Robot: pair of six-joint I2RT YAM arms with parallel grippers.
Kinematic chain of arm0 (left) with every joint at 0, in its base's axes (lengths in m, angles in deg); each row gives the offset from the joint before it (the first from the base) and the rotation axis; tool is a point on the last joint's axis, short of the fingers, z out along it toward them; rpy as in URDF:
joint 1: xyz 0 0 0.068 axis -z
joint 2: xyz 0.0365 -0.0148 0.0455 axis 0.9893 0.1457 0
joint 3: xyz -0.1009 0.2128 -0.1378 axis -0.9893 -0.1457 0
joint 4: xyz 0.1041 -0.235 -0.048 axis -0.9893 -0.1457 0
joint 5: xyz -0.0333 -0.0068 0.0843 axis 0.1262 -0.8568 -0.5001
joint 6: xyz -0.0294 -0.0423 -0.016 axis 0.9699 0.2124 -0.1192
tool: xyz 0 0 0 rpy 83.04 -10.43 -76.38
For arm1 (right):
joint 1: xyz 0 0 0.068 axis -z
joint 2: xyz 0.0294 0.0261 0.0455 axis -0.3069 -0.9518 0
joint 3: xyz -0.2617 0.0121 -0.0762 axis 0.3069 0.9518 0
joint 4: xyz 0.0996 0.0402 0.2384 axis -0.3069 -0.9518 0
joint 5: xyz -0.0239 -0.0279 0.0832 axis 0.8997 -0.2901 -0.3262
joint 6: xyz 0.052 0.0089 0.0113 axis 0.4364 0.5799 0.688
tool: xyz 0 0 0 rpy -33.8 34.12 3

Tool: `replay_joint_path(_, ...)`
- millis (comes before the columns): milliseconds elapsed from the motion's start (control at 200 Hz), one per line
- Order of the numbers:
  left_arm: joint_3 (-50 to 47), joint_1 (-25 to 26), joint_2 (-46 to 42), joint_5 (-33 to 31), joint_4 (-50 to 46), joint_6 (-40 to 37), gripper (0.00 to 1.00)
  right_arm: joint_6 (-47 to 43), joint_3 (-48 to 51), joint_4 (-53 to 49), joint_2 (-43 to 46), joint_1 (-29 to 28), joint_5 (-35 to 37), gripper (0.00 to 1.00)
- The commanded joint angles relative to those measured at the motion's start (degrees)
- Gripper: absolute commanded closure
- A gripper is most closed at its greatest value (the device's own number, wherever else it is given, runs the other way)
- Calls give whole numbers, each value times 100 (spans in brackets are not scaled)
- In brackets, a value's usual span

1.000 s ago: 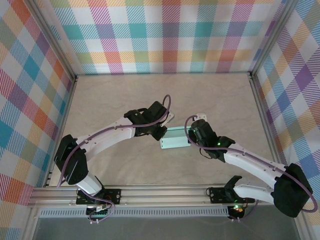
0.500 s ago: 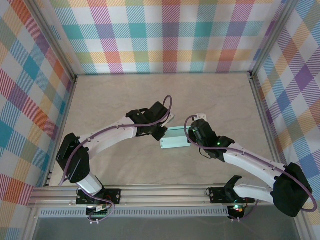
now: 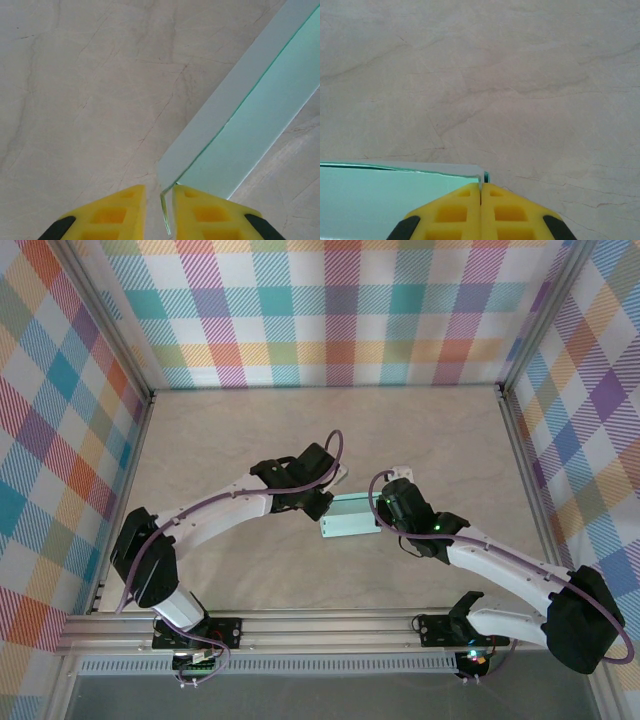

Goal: Fold the paper box

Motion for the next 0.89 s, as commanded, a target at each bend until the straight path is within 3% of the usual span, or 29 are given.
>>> replay_joint_path(0,86,42,-260,-110,-217,14,80,13,-62,-346,-127,-60,-150,97)
replay_joint_path(590,52,44,-50,-95,-359,-70,86,-5,-146,-351,-167,-63,-172,97)
replay_joint_path(735,54,47,3,-93,-334,-61,79,0,-142,-356,-167,-68,-182,97)
replay_joint_path(890,59,43,43,-36,-340,-61,79,-4,-133,-350,-149,-66,-181,97)
